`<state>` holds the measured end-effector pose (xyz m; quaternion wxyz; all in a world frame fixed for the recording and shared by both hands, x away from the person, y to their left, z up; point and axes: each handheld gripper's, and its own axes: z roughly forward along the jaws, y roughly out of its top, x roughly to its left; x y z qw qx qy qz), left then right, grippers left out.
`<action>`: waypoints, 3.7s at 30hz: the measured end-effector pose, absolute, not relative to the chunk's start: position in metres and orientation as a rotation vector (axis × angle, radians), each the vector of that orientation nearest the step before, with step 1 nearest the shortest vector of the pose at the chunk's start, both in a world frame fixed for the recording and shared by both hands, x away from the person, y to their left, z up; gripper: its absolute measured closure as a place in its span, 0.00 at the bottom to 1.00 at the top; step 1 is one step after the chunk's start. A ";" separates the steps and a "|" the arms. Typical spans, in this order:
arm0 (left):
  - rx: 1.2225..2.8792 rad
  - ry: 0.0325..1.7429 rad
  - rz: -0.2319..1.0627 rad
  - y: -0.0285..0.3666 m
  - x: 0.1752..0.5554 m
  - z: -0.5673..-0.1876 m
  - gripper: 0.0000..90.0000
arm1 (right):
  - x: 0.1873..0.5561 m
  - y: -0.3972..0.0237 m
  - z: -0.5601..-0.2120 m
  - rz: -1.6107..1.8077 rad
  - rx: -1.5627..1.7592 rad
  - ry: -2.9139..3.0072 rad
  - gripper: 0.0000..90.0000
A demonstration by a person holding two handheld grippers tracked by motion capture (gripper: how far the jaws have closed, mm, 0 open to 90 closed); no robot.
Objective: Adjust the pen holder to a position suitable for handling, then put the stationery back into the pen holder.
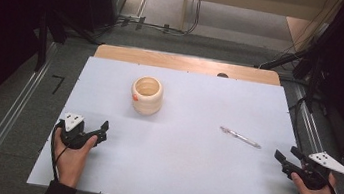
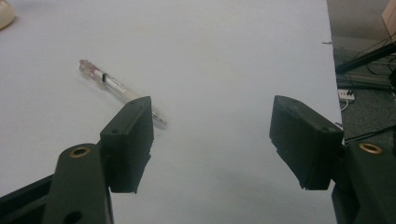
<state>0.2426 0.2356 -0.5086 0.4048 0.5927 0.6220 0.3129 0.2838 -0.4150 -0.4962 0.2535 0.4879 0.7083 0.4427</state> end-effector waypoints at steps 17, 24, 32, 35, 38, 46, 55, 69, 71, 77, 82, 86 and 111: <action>1.493 1.568 0.792 0.235 0.242 -0.508 0.11 | 0.284 -0.414 -0.496 1.211 1.322 1.930 0.32; 1.494 1.569 0.790 0.236 0.242 -0.509 0.11 | 0.285 -0.411 -0.496 1.210 1.308 1.956 0.32; 1.493 1.567 0.790 0.235 0.242 -0.508 0.11 | 0.287 -0.404 -0.496 1.193 1.277 1.995 0.32; 1.496 1.568 0.789 0.235 0.242 -0.509 0.11 | 0.288 -0.402 -0.496 1.193 1.267 2.000 0.32; 1.496 1.567 0.790 0.235 0.242 -0.509 0.11 | 0.290 -0.398 -0.496 1.189 1.259 2.010 0.32; 1.497 1.566 0.789 0.235 0.242 -0.509 0.11 | 0.292 -0.394 -0.495 1.184 1.247 2.019 0.32; 1.498 1.566 0.789 0.235 0.242 -0.509 0.11 | 0.295 -0.388 -0.495 1.181 1.231 2.033 0.33; 1.502 1.565 0.789 0.235 0.243 -0.509 0.11 | 0.301 -0.379 -0.496 1.177 1.212 2.061 0.33; 1.502 1.565 0.787 0.235 0.243 -0.509 0.11 | 0.302 -0.378 -0.496 1.175 1.207 2.066 0.33; 1.502 1.566 0.786 0.235 0.243 -0.509 0.11 | 0.304 -0.374 -0.497 1.174 1.204 2.078 0.33; 1.503 1.566 0.787 0.235 0.243 -0.509 0.11 | 0.305 -0.373 -0.497 1.170 1.202 2.085 0.33; 1.502 1.566 0.786 0.235 0.243 -0.509 0.11 | 0.307 -0.371 -0.498 1.168 1.194 2.092 0.33; 1.499 1.568 0.781 0.235 0.243 -0.510 0.11 | 0.323 -0.358 -0.506 1.121 1.175 2.182 0.41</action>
